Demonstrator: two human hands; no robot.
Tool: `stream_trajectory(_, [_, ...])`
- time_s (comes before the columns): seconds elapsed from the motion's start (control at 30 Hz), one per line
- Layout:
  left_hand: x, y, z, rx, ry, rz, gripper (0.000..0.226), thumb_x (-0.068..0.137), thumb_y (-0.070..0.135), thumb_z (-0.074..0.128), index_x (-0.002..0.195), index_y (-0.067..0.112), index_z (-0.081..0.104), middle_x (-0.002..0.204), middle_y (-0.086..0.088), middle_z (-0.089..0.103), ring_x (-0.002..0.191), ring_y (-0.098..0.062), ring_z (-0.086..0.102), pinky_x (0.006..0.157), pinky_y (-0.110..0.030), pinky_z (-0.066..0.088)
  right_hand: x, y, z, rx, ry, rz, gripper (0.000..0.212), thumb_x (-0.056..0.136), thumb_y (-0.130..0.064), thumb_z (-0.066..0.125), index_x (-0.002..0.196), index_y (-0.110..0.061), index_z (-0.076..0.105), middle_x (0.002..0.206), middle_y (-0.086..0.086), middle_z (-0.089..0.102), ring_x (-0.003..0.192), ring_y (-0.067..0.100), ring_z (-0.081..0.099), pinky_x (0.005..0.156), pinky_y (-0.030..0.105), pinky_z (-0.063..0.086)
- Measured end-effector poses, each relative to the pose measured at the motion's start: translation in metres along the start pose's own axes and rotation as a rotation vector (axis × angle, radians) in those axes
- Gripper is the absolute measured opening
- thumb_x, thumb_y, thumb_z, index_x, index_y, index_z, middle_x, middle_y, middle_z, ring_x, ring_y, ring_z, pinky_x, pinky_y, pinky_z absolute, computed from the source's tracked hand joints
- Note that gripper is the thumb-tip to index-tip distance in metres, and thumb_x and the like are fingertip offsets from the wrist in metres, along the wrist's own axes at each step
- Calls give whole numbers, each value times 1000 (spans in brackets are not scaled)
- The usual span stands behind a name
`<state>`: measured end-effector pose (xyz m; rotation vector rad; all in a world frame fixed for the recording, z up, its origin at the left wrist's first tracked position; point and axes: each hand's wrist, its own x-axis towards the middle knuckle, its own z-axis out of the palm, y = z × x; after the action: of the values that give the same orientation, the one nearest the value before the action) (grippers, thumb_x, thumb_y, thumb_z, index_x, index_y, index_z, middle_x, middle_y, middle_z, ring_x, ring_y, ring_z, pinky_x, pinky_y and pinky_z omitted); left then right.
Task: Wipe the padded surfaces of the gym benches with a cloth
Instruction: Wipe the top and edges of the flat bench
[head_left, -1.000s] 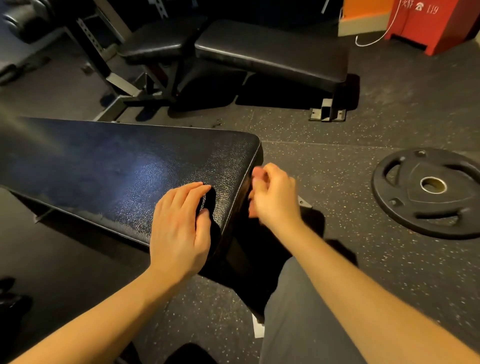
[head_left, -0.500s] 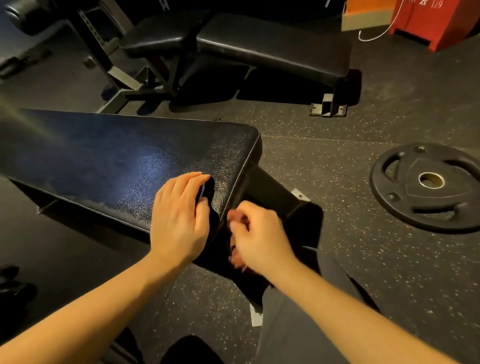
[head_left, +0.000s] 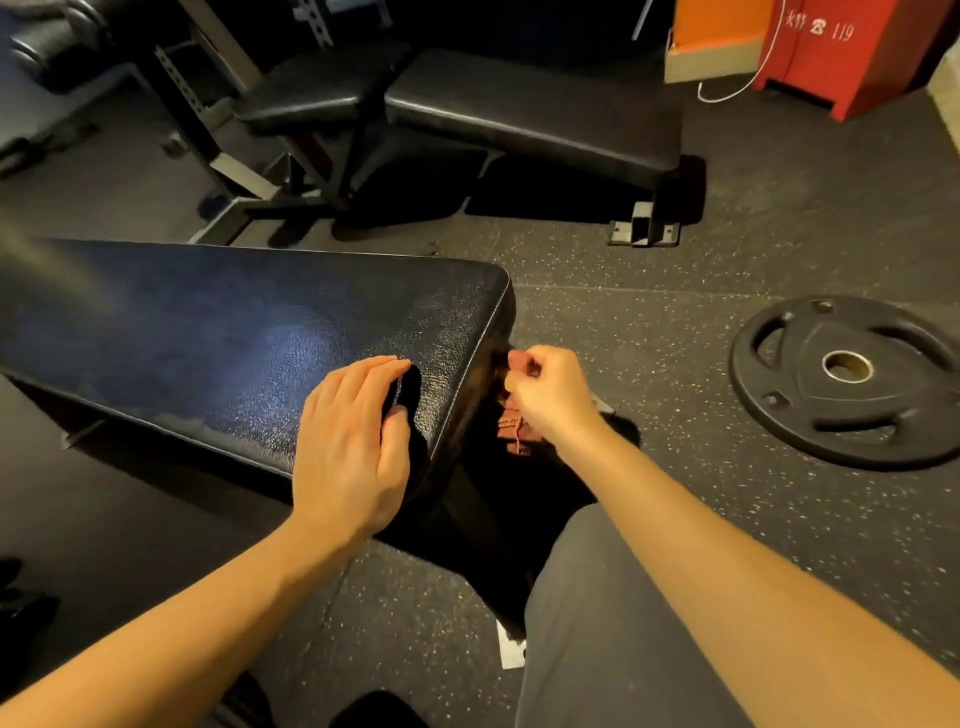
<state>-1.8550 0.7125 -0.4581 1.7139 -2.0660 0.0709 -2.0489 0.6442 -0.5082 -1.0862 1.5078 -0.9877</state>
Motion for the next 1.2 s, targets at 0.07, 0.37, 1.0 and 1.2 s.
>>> stream_trajectory(0.07, [1, -2, 0, -10, -5, 1, 44, 94, 26, 41, 134, 17, 60, 136, 2, 61, 126, -19, 51, 107, -36, 36, 18, -4, -15, 143, 107, 71, 12, 91, -8, 61, 81, -13, 64, 67, -2, 67, 56, 12, 67, 52, 29, 52])
stream_trajectory(0.37, [0, -2, 0, -15, -10, -14, 44, 96, 29, 42, 135, 19, 59, 137, 2, 60, 127, -19, 51, 108, -39, 38, 13, -46, -12, 508, 284, 82, 10, 88, -2, 64, 95, -7, 59, 74, 1, 69, 63, 9, 70, 44, 16, 48])
stream_trajectory(1.0, [0, -1, 3, 9, -8, -15, 43, 96, 32, 42, 134, 19, 59, 137, 3, 60, 126, -19, 51, 105, -37, 38, -60, -12, 7, 133, -12, -135, 11, 89, -5, 66, 87, -13, 60, 68, 3, 71, 62, 14, 72, 58, 33, 58])
stream_trajectory(1.2, [-1, -3, 0, -1, -14, -2, 44, 96, 31, 42, 134, 19, 59, 138, 3, 59, 127, -19, 51, 107, -37, 37, -14, -51, -7, 186, 151, -131, 7, 97, 8, 54, 96, 2, 57, 67, 6, 61, 51, 1, 61, 45, 15, 48])
